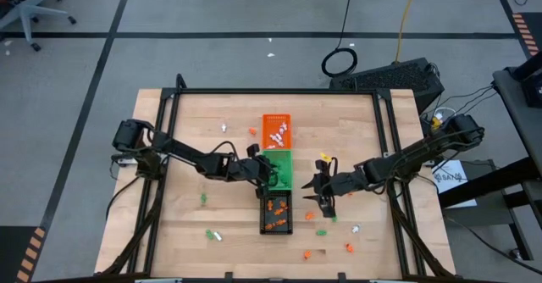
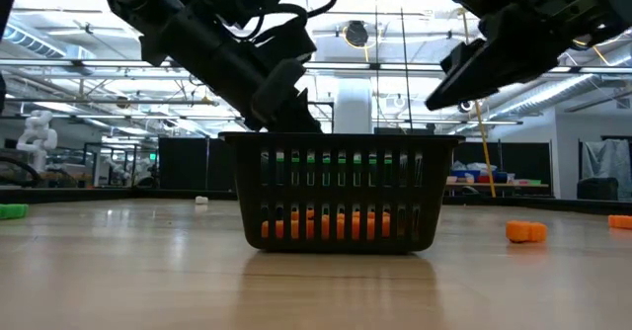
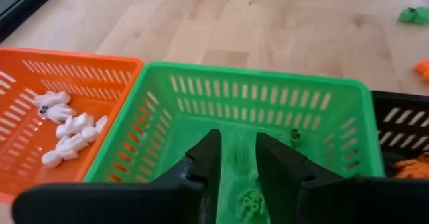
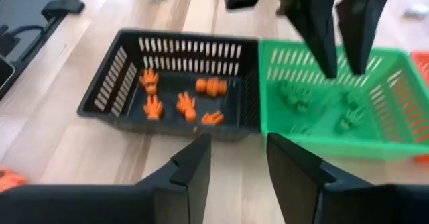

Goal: Sort Halloween decoration
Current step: Put the green skeleton toy into the green bin

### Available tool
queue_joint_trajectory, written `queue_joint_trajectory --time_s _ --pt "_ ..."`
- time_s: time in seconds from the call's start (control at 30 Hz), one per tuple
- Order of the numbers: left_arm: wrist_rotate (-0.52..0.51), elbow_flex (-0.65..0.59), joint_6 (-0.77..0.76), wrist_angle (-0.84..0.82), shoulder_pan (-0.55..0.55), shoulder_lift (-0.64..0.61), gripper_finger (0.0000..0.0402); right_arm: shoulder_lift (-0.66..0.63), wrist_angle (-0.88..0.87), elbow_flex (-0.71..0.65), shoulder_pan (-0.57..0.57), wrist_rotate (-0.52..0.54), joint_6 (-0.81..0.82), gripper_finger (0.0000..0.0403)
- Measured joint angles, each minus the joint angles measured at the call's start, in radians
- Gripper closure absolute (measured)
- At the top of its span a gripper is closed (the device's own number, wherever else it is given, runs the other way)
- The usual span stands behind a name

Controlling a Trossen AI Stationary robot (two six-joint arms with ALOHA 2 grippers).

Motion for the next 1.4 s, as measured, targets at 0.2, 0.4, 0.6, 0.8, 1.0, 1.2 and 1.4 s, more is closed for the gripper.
queue_joint_trajectory --time_s 0.2,0.4,0.6,0.8,1.0,1.2,1.4 --pt "0.0 0.0 0.0 0.008 -0.008 -0.022 0.0299 0.0 -0.056 0.0 0.026 -0.001 0.066 0.0273" --pt "-0.002 0.0 -0.001 -0.105 -0.028 -0.111 0.0299 -0.004 -0.102 0.0 0.058 -0.002 0.166 0.0273" --pt "-0.003 0.001 -0.1 -0.308 -0.078 -0.276 0.0299 -0.04 -0.234 0.0 0.116 -0.002 0.34 0.0273" --pt "-0.054 0.0 -0.131 -0.396 -0.172 -0.359 0.0299 -0.037 -0.368 0.0 0.195 0.01 0.56 0.0273" --pt "-0.116 0.0 -0.191 -0.384 -0.268 -0.345 0.0299 -0.018 -0.434 -0.001 0.302 0.084 0.769 0.0273" --pt "-0.188 0.0 -0.263 -0.385 -0.377 -0.314 0.0299 -0.018 -0.431 0.0 0.407 0.202 0.876 0.0273" --pt "-0.258 0.0 -0.314 -0.381 -0.461 -0.294 0.0299 0.007 -0.409 0.001 0.494 0.286 0.877 0.0273"
